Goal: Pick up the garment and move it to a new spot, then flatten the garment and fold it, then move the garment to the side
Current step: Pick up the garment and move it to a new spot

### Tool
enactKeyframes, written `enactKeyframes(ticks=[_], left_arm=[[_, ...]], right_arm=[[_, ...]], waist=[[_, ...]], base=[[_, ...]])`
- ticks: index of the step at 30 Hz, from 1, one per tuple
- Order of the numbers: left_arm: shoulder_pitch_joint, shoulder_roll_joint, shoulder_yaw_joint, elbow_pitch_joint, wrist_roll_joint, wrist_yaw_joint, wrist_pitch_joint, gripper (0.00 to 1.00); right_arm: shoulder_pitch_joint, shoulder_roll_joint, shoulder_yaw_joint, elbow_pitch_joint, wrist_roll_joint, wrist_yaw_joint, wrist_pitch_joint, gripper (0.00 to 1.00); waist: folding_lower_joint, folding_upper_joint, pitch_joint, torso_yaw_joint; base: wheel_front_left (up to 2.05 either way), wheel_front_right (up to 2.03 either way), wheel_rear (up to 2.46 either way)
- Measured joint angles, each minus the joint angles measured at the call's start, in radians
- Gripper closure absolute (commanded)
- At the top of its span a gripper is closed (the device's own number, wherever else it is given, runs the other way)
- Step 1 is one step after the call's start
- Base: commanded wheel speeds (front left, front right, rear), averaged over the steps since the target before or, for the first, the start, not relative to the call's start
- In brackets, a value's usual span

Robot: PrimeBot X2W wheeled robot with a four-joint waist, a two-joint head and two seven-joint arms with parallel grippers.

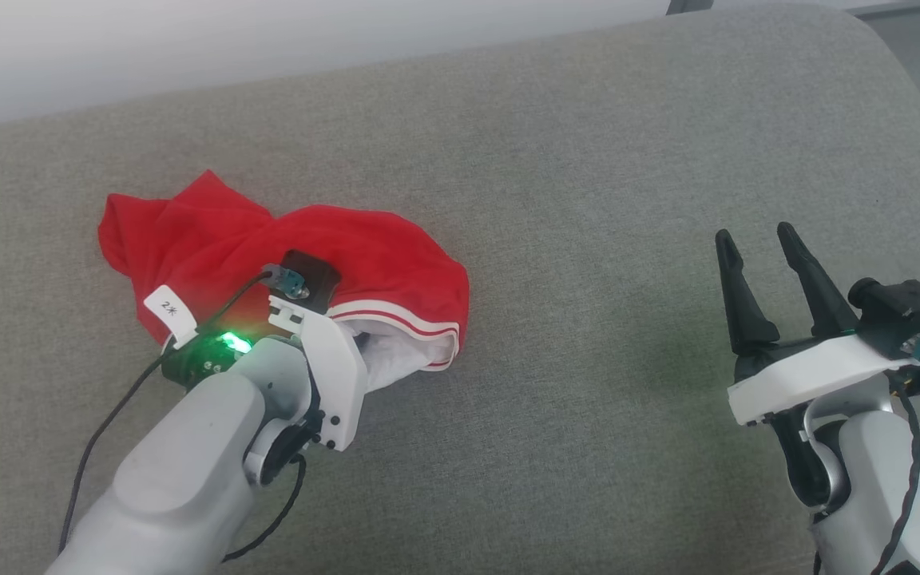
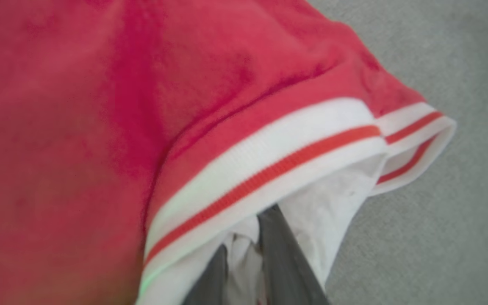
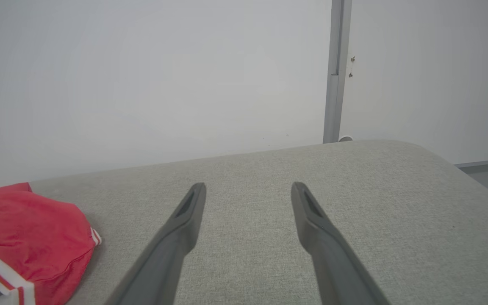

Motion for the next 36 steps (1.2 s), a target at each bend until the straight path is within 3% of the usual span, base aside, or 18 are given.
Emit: enactKeyframes(ticks=[2, 4, 13, 22, 36], left_arm=[[-0.011, -0.013, -0.004, 0.026, -0.006, -0.012, -0.003, 0.64], [-0.018, -0.021, -0.007, 0.045, -0.018, -0.029, -0.012, 0.01], [-0.019, -0.016, -0.003, 0.035, -0.046, -0.068, -0.026, 0.0], [0.029, 0.072, 0.05, -0.089, -0.048, -0.04, -0.102, 0.0], [0.246, 0.223, 0.24, -0.209, -0.087, 0.029, -0.431, 0.0]], right_arm=[[-0.003, -0.004, 0.001, 0.005, 0.001, 0.0, -0.001, 0.0], [-0.003, -0.009, 0.001, 0.012, 0.001, 0.0, -0.002, 0.0], [0.017, -0.027, 0.002, 0.031, 0.004, 0.0, 0.0, 0.0], [0.06, -0.047, 0.001, 0.027, 0.009, 0.0, 0.005, 0.0], [0.121, -0.077, -0.009, 0.029, 0.019, 0.0, -0.002, 0.0]], waist=[[0.0, 0.0, -0.006, 0.004], [0.0001, 0.0, -0.016, 0.01], [0.0, 0.0, -0.088, 0.048], [0.0, 0.0, -0.169, 0.105], [0.0, 0.0, -0.242, 0.194]], base=[[0.0, 0.0, 0.0], [0.0, 0.0, 0.0], [0.0, 0.0, 0.0], [0.0, 0.0, 0.0], [0.0, 0.0, 0.0]])
